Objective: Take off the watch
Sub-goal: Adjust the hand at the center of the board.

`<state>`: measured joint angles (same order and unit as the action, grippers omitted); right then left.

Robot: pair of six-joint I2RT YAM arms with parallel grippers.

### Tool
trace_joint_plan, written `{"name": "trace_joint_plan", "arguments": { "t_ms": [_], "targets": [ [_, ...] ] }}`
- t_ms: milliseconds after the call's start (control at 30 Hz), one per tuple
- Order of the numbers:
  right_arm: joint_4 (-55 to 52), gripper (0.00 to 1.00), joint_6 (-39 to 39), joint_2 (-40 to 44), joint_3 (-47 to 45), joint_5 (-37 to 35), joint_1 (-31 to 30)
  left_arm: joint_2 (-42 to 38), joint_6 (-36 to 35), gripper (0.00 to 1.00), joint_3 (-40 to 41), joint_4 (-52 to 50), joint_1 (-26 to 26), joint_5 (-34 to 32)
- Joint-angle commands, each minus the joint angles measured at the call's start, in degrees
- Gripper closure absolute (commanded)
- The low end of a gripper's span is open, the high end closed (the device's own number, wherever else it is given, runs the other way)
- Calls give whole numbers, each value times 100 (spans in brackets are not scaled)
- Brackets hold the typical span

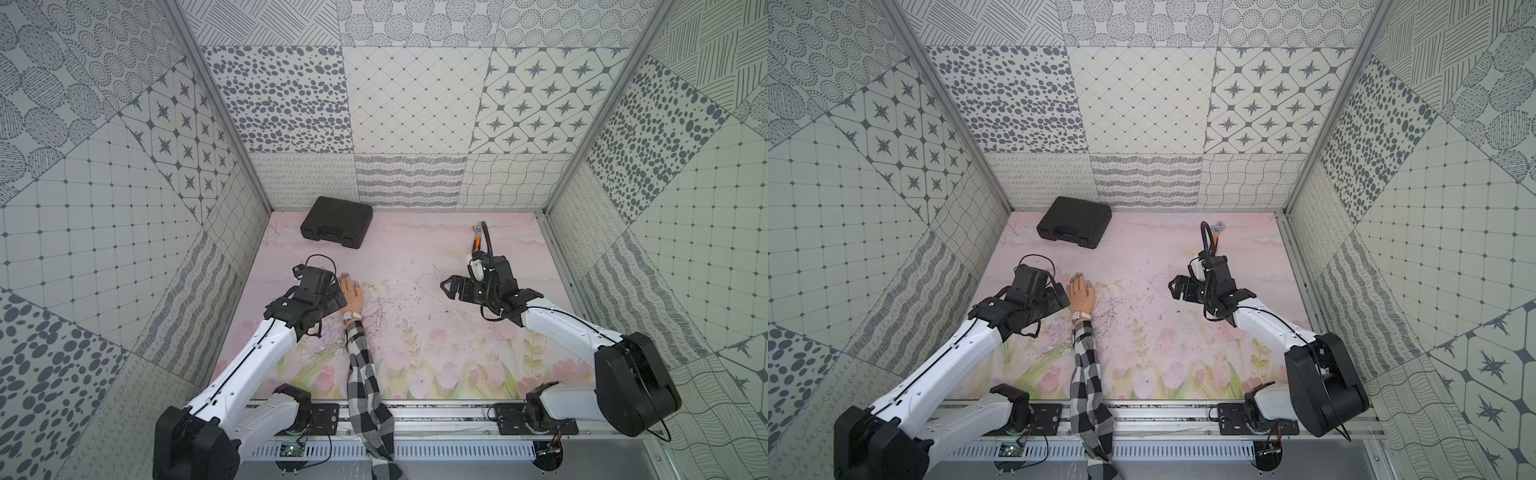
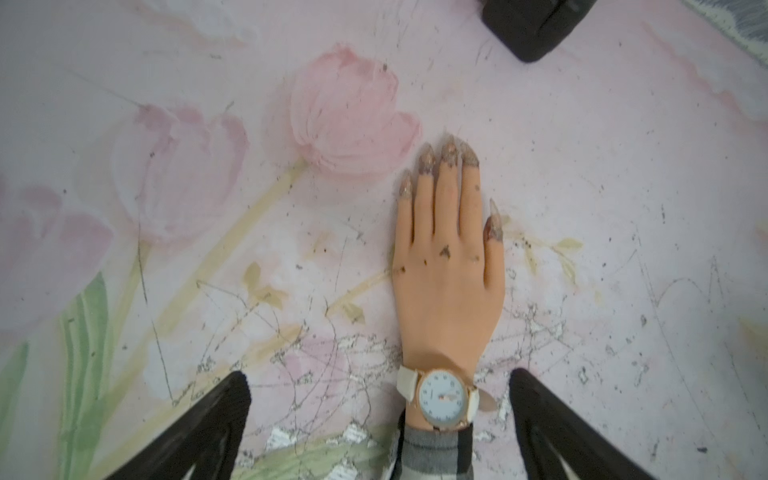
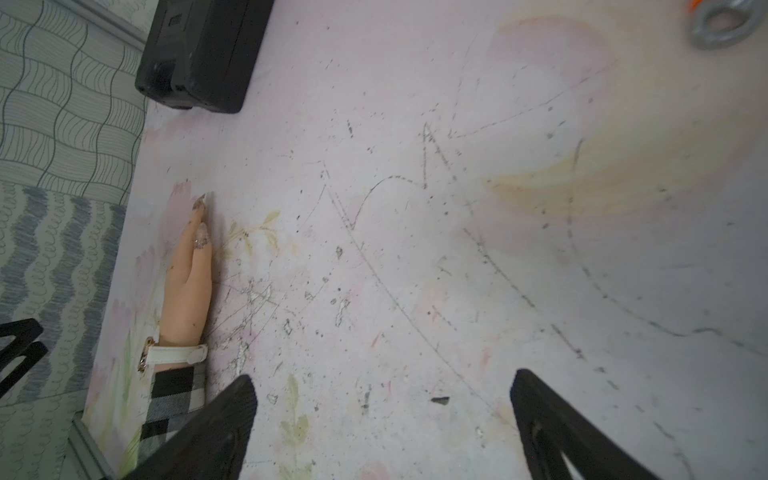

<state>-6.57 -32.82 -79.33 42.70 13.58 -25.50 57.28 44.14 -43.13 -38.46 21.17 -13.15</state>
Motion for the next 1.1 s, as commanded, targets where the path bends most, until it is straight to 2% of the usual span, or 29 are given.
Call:
{"name": "trace_joint_plan", "arguments": {
  "t_ms": [0, 167, 400, 767, 1067],
  "targets": [
    [250, 2, -653, -298, 318, 90, -378, -395, 1340, 1, 440, -1114, 554, 367],
    [486, 2, -1149, -736, 653, 87, -844, -250, 1629, 2, 779, -682, 1001, 499],
    [595, 4, -1495, -1263, 937, 145, -1008, 501, 1623, 1, 641, -180, 1497, 470],
    [613, 4, -1457, -1600, 1157, 161, -1020, 1574, 1575, 2, 376, 318, 1923, 482],
    [598, 4, -1332, -1856, 1184, 364, -1026, 1801, 1808, 2, 421, 528, 2206, 279]
  ]
}}
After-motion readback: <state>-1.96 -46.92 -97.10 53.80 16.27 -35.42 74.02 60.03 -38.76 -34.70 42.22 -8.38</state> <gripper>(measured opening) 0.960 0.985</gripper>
